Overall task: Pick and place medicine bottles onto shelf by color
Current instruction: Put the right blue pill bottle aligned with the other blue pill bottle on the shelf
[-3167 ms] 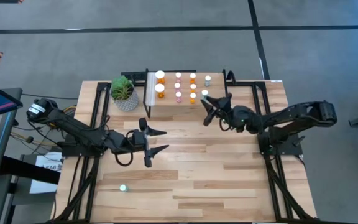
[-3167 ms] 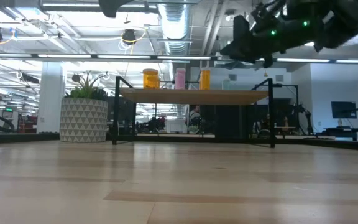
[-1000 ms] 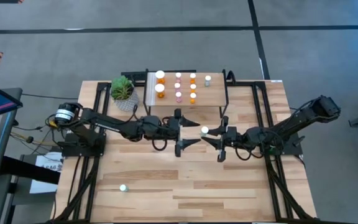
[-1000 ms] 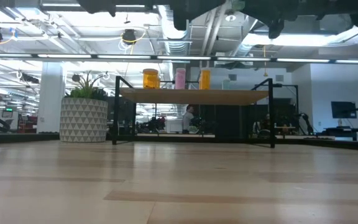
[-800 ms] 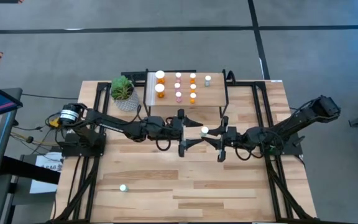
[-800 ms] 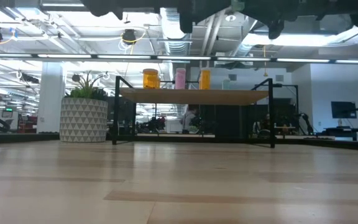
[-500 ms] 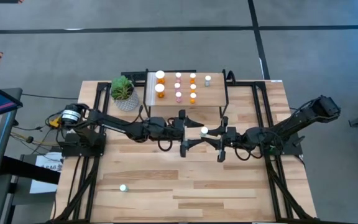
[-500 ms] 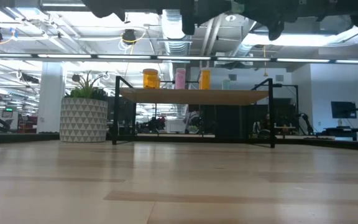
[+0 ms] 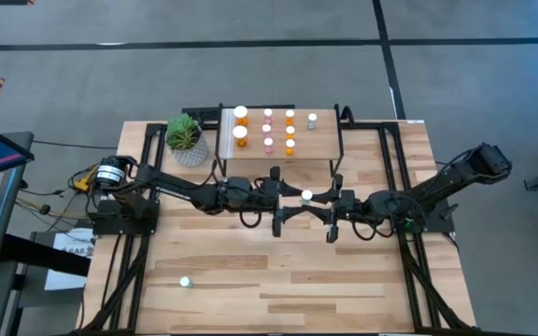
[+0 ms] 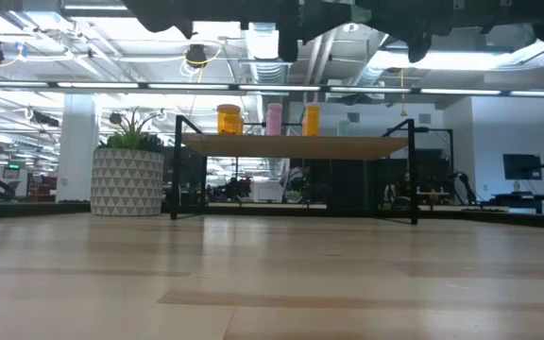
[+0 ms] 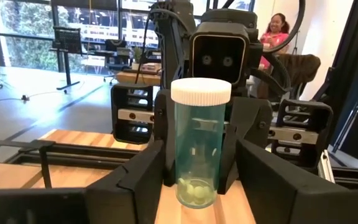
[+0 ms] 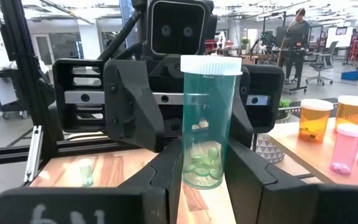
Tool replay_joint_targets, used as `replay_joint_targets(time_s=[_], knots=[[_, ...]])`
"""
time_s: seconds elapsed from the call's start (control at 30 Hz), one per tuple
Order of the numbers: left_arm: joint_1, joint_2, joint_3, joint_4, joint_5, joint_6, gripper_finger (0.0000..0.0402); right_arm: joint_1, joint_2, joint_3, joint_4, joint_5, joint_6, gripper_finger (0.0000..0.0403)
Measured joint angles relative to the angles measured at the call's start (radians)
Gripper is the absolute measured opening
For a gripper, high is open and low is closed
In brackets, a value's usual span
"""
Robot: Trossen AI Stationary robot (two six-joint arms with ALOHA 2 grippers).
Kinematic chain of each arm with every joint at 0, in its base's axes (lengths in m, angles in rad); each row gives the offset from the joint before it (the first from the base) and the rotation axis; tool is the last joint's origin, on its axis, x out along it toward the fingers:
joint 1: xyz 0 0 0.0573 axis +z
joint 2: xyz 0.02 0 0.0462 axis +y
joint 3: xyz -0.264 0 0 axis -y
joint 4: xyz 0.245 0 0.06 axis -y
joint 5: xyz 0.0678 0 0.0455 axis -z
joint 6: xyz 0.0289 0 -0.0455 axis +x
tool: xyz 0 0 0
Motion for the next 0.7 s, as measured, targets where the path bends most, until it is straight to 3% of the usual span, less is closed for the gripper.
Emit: replay_joint_targets(time_s=[0.3, 0.7], knots=[[0.0, 0.0, -0.001, 0.018, -0.001, 0.001, 0.0149, 0.0, -0.001, 0.0, 0.004, 0.0, -0.003, 0.012], [0.0, 0.002, -0.002, 0.032, -0.012, -0.003, 0.0163, 0.0, -0.001, 0.0, 0.003, 0.0, -0.002, 0.012]])
